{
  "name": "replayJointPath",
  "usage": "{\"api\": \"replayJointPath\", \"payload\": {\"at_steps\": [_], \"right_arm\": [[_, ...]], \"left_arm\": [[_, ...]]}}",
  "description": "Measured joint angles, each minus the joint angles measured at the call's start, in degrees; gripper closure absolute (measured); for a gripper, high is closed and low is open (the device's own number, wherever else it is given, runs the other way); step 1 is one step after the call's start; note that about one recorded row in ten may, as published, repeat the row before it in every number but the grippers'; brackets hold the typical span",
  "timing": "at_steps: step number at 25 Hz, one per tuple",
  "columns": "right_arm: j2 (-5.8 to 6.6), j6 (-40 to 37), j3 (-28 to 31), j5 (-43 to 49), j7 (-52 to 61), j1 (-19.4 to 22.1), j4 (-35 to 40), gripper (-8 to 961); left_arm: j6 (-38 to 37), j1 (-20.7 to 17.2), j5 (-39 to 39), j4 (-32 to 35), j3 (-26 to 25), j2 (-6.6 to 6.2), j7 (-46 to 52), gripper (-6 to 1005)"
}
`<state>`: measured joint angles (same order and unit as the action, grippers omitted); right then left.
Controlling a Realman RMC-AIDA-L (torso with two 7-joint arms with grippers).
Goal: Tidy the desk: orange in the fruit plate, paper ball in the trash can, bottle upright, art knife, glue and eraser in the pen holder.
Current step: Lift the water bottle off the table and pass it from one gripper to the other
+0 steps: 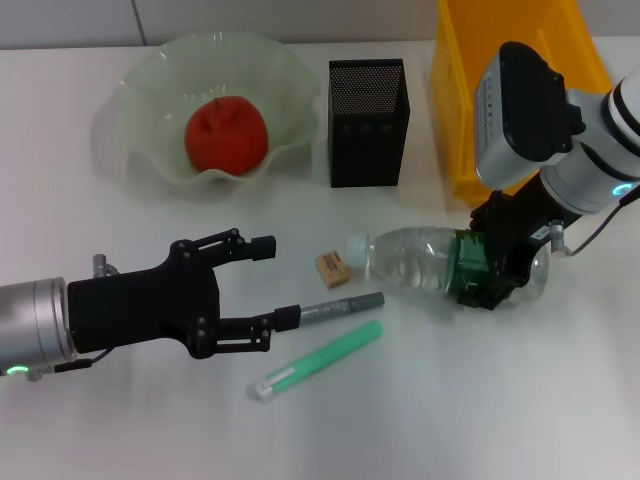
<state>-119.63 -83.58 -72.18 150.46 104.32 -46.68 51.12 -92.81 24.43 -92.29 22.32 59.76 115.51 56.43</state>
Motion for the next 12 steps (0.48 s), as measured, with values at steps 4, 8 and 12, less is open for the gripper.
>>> {"api": "replayJointPath", "payload": {"at_steps": [4,8,12], "right_arm": [[0.0,-0.1,0.0,-0.6,0.0,0.7,0.7,168],[0.02,-0.6,0.0,-1.7,0.0,2.2,3.4,175],[0.15,-1.5,0.0,-3.0,0.0,4.2,6.4,182]], "left_arm": [[-0.1,0.0,0.0,0.0,0.0,-0.12,0.1,181],[-0.4,0.0,0.1,0.0,0.0,-0.32,0.1,182],[-0.4,0.3,0.1,0.0,0.0,-0.37,0.3,182]]}}
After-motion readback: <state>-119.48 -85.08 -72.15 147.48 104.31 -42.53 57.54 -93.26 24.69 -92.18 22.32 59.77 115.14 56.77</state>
